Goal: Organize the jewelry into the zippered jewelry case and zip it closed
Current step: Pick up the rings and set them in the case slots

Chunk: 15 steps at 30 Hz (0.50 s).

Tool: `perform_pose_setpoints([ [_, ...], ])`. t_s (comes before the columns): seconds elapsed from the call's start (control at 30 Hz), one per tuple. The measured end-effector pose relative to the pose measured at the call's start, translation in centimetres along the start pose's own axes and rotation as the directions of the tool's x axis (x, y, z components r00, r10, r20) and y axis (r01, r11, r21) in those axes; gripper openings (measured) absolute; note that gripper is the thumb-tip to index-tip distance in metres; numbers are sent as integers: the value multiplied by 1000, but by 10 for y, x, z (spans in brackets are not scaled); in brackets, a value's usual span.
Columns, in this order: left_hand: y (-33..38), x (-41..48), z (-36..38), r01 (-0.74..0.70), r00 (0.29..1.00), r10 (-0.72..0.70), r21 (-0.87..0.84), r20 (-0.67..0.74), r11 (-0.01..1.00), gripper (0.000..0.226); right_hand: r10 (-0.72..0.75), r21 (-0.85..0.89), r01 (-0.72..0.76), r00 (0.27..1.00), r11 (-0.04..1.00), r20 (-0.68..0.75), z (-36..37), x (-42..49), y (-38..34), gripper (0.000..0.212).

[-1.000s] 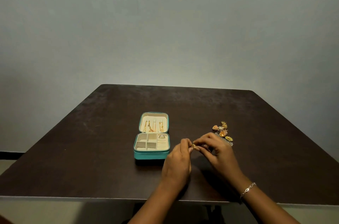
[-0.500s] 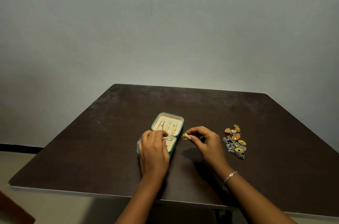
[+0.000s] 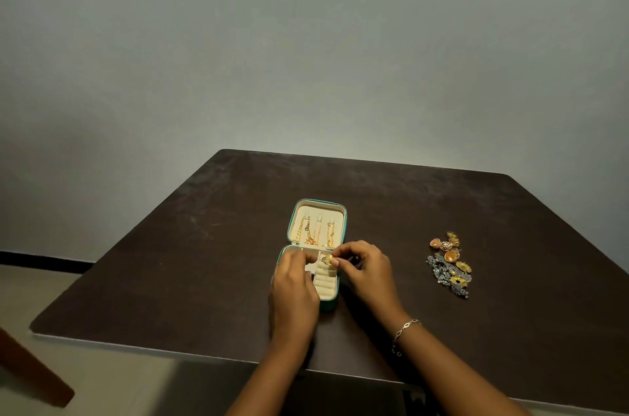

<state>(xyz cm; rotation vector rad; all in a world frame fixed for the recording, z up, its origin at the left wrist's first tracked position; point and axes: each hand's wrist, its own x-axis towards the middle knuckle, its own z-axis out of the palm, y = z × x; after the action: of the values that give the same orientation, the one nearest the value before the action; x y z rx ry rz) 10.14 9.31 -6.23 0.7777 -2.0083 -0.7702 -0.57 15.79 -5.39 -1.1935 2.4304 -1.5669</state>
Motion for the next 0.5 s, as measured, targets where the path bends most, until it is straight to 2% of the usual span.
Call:
perform_pose_setpoints([
  [0.17, 0, 6, 0, 20, 999, -22, 55, 46, 998, 25, 20, -38, -19, 1000, 999, 18, 5, 4, 1, 5],
  [0.37, -2, 5, 3, -32, 993, 11, 187, 114, 982, 31, 49, -81, -45, 997, 996, 54, 5, 4, 3, 7],
  [0.5, 1, 2, 3, -46, 992, 19, 215, 128, 976, 31, 50, -101, -42, 996, 994, 76, 5, 6, 4, 8],
])
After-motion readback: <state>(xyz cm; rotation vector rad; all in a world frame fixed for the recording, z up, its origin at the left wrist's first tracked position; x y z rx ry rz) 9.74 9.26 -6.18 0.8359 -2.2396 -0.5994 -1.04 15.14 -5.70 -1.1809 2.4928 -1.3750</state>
